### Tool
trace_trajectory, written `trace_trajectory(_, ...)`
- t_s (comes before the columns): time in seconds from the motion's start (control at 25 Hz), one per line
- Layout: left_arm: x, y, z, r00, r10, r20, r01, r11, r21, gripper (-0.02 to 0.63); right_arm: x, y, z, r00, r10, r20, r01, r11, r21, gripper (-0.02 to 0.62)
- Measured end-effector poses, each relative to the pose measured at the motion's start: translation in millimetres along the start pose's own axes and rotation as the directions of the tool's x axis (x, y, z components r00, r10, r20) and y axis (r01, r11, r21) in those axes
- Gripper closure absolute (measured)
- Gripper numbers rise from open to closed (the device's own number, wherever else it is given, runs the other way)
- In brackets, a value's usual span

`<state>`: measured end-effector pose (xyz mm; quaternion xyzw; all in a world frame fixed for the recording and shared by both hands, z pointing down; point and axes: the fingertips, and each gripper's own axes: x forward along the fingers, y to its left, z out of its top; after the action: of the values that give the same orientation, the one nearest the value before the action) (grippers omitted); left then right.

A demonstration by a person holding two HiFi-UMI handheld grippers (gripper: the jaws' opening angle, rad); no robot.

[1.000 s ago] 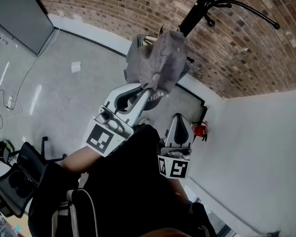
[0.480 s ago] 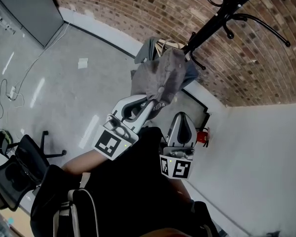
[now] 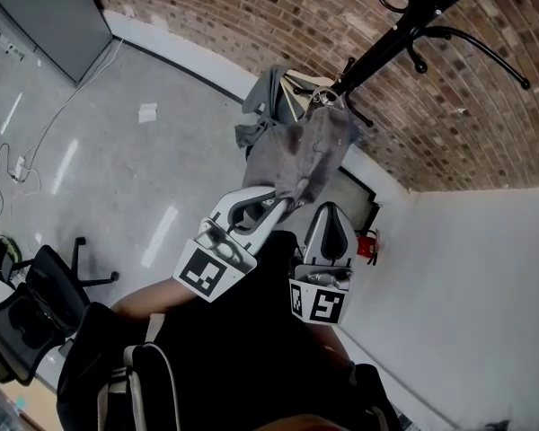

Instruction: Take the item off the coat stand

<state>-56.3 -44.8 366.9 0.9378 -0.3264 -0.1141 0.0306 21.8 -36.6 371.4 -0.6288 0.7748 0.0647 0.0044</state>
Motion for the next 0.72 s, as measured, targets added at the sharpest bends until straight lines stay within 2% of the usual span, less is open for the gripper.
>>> trace_trajectory(0.2, 3.6, 0.5, -7.6, 1.000, -0.009, -0.028, 0.009, 1.000, -0.017, 0.569, 2.4, 5.5, -0.9, 1.000, 0.011, -0.008, -0.011, 1.000, -0.004, 0.575)
trace_trajectory(0.52, 5.8, 2.5, -13.8, 0.998, -0.029, -0.047, 0.028, 0.999, -0.018, 0.569, 0.1, 5.5, -7.4, 0.999, -0.024, -0.035, 0.024, 1.000, -0.006, 0.575)
trace_trajectory(0.72, 10.2, 0.2, -18.0, 0.997, -0.052, -0.054, 0.048, 0.996, -0.068, 0.568, -1.2, 6.3, -9.0, 0.998, -0.034, -0.046, 0.033, 0.999, -0.019, 0.575)
